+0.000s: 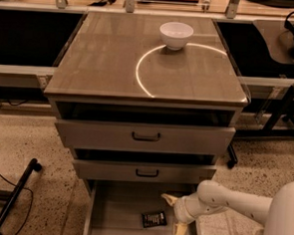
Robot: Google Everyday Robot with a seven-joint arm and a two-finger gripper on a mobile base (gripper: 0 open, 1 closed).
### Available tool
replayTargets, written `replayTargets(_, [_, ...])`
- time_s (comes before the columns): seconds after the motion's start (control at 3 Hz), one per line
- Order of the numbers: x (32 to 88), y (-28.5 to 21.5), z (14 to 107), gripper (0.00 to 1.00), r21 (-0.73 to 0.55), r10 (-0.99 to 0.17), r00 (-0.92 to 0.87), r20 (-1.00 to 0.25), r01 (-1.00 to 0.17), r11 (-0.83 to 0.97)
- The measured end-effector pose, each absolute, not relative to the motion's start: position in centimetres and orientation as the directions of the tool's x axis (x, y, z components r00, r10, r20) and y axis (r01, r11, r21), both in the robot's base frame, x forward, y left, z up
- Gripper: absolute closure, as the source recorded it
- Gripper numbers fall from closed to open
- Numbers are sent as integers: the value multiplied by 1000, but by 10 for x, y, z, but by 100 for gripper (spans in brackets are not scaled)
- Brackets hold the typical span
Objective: Pick rxbar chocolate from bottom drawer and place on counter
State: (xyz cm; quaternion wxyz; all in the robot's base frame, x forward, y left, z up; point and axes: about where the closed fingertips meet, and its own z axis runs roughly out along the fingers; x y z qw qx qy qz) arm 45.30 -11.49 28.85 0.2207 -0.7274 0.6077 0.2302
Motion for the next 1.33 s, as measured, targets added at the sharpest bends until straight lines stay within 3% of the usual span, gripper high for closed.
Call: replayTargets(1.33, [471,-90,224,0,-33,-726,109,-679,-992,-118])
